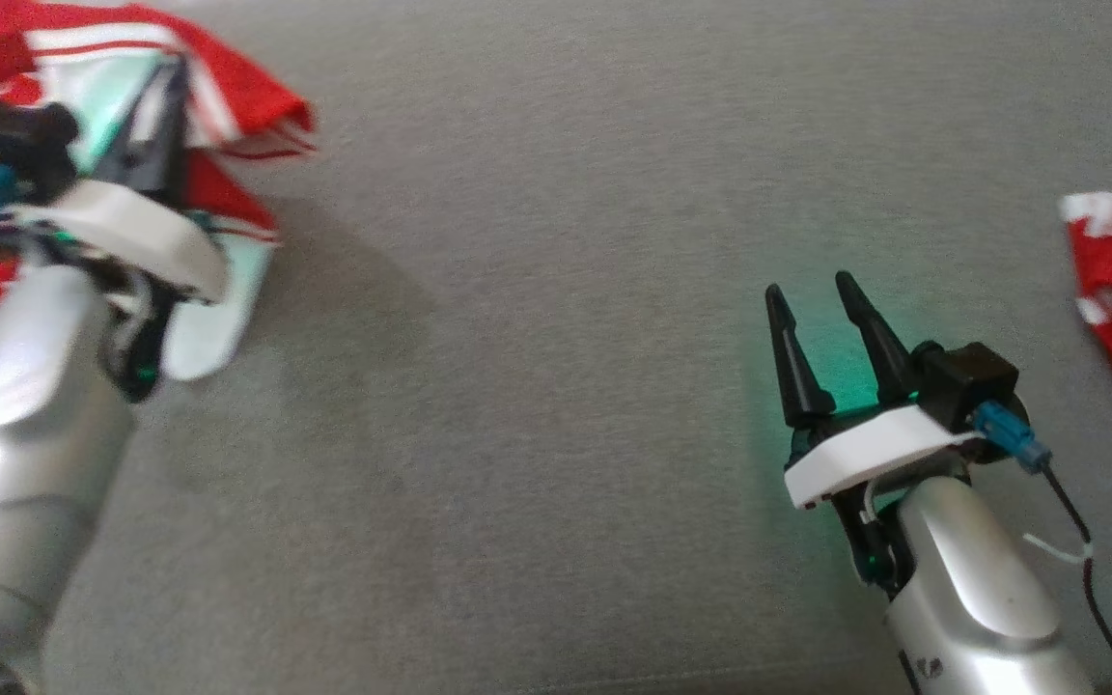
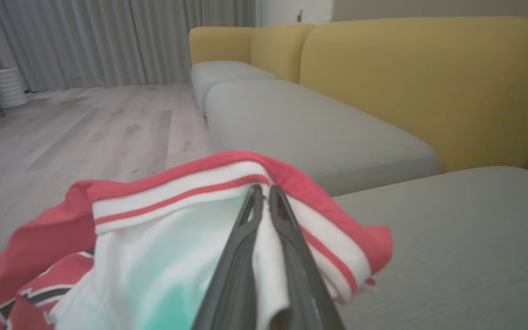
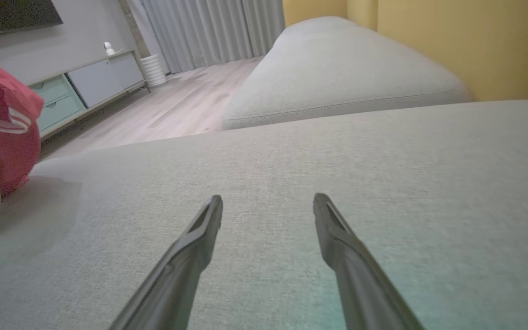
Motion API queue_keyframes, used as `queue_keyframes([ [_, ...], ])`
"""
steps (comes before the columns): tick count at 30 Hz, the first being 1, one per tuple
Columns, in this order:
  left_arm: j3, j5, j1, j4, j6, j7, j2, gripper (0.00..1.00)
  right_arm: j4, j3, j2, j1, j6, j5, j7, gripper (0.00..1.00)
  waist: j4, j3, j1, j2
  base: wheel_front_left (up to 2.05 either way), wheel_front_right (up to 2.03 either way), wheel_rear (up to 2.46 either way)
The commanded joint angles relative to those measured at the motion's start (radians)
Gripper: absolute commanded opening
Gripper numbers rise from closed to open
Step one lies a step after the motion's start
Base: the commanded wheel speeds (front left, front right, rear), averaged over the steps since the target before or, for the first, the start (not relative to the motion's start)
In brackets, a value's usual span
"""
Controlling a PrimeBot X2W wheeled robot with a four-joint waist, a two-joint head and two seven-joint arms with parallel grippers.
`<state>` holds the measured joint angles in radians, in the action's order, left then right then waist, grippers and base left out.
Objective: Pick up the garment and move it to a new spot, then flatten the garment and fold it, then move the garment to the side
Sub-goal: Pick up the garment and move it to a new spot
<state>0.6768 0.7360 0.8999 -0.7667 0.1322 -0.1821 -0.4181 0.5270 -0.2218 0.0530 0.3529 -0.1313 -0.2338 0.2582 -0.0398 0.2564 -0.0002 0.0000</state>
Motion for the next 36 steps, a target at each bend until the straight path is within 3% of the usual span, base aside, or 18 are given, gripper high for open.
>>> queue_keyframes([
  [1, -0.006, 0.013, 0.055, 0.043, -0.002, -0.015, -0.014, 0.0, -0.031, -0.026, -0.003, -0.008, 0.001, -0.011, 0.004, 1.0, -0.074, -0.046, 0.0002, 0.0, 0.0, 0.0, 0.0],
  [9, 0.129, 0.101, 0.063, 0.13, -0.002, -0.053, 0.131, 0.0, -0.039, -0.065, -0.003, -0.03, 0.001, -0.046, 0.004, 1.0, -0.245, -0.079, 0.0002, 0.0, 0.0, 0.0, 0.0],
  [14, 0.173, 0.116, 0.032, 0.069, -0.002, -0.071, 0.212, 0.0, -0.037, -0.081, -0.003, -0.042, 0.001, -0.063, 0.004, 1.0, -0.304, -0.089, 0.0002, 0.0, 0.0, 0.0, 0.0],
  [15, 0.18, 0.114, 0.018, 0.046, -0.002, -0.073, 0.224, 0.92, -0.036, -0.083, -0.003, -0.043, 0.001, -0.065, 0.004, 1.0, -0.309, -0.091, 0.0002, 0.0, 0.0, 0.0, 0.0],
  [16, 0.183, 0.108, 0.006, 0.02, -0.002, -0.075, 0.231, 1.0, -0.036, -0.084, -0.003, -0.045, 0.001, -0.066, 0.004, 1.0, -0.311, -0.093, 0.0002, 0.0, 0.0, 0.0, 0.0],
  [19, 0.177, 0.1, -0.025, -0.025, -0.002, -0.078, 0.245, 1.0, -0.036, -0.078, -0.003, -0.051, 0.001, -0.066, 0.004, 1.0, -0.306, -0.1, 0.0002, 0.0, 0.0, 0.0, 0.0],
  [22, 0.106, 0.074, -0.083, -0.035, -0.021, -0.079, 0.251, 1.0, -0.036, -0.064, -0.003, -0.066, 0.001, -0.06, 0.004, 1.0, -0.277, -0.117, 0.0002, 0.0, 0.0, 0.0, 0.0],
  [32, -0.307, -0.156, -0.52, 0.179, -0.108, -0.08, 0.233, 1.0, -0.021, -0.008, -0.003, -0.123, 0.001, -0.029, 0.004, 1.0, -0.127, -0.214, 0.0002, 0.0, 0.0, 0.0, 0.0],
  [36, -0.462, -0.269, -0.701, 0.285, -0.104, -0.08, 0.26, 1.0, -0.013, 0.014, -0.003, -0.146, 0.001, -0.018, 0.004, 1.0, -0.074, -0.241, 0.0002, 0.0, 0.0, 0.0, 0.0],
])
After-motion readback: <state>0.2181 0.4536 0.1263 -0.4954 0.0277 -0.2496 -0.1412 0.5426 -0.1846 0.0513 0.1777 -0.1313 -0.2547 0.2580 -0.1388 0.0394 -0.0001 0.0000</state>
